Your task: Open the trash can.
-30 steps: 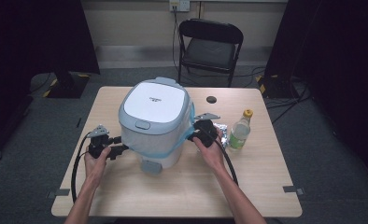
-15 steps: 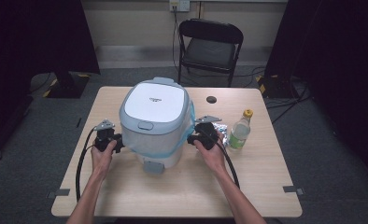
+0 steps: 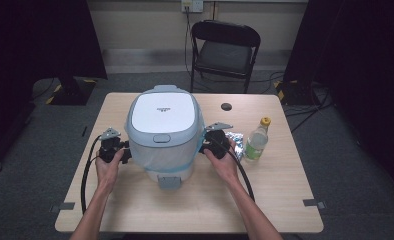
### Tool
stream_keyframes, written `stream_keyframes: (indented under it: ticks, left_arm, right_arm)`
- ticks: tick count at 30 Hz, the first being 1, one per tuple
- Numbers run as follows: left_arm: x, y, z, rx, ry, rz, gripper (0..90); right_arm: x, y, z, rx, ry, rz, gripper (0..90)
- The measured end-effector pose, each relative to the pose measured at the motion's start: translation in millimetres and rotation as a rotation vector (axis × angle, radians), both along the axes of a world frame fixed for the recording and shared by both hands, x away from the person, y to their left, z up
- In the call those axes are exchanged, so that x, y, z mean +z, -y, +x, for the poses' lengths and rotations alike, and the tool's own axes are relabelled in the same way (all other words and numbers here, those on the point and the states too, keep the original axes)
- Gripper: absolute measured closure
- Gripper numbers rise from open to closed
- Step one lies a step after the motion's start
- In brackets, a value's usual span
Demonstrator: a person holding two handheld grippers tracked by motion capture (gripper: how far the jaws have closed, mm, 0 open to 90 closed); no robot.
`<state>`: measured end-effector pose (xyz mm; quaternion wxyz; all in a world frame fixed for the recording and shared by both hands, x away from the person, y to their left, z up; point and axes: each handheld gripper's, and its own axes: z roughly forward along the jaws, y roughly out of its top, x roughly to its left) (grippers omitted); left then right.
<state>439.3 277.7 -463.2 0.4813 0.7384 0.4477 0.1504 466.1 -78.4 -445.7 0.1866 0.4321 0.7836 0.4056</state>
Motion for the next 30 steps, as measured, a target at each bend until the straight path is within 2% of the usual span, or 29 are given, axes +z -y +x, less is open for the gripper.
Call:
stream_keyframes:
  ticks: [1,4,7,13,17,19,20,22,24,28,29,30]
  left_arm:
    - [-0.2,0.8,-1.5,-0.008,0.005,-0.002,64.3]
    - [-0.6,1.0,-4.2,-0.016,0.008,-0.002,66.1]
    - [-0.7,2.4,-10.7,-0.015,0.021,0.009,67.7]
    - [-1.1,2.7,-22.9,-0.028,0.026,0.003,69.5]
    - [-0.3,2.1,-29.6,-0.035,0.024,0.008,69.3]
    - [2.2,2.9,-33.8,-0.037,0.022,0.031,69.2]
    - [4.3,4.5,-38.5,-0.032,0.027,0.063,69.2]
    - [4.1,4.7,-41.0,-0.03,0.03,0.064,69.1]
    - [1.4,1.7,-45.7,-0.036,0.023,0.03,68.5]
    - [1.9,1.3,-50.6,-0.036,0.029,0.039,68.5]
    - [1.6,0.3,-50.9,-0.04,0.031,0.04,68.4]
    - [1.1,-0.8,-51.3,-0.036,0.028,0.035,64.6]
  right_arm:
    - [0.5,-1.0,-1.3,0.01,-0.007,-0.001,59.7]
    - [1.2,-2.1,-4.5,0.028,-0.01,-0.009,64.7]
    - [0.7,-0.4,-7.3,0.038,-0.018,-0.002,65.1]
    - [1.4,2.5,-12.8,0.072,-0.031,0.002,66.3]
    - [1.9,2.9,-17.9,0.09,-0.037,0.001,66.4]
    - [2.1,3.1,-21.6,0.095,-0.04,0.001,66.4]
    - [2.9,4.2,-25.8,0.116,-0.045,-0.005,66.2]
    - [2.7,4.7,-26.9,0.12,-0.049,0.0,66.1]
    - [4.0,5.7,-32.3,0.14,-0.052,-0.013,65.4]
    - [5.0,4.6,-38.5,0.153,-0.047,-0.028,65.4]
    - [5.1,4.4,-40.1,0.152,-0.049,-0.03,64.1]
    - [4.3,4.8,-41.0,0.149,-0.043,-0.027,59.9]
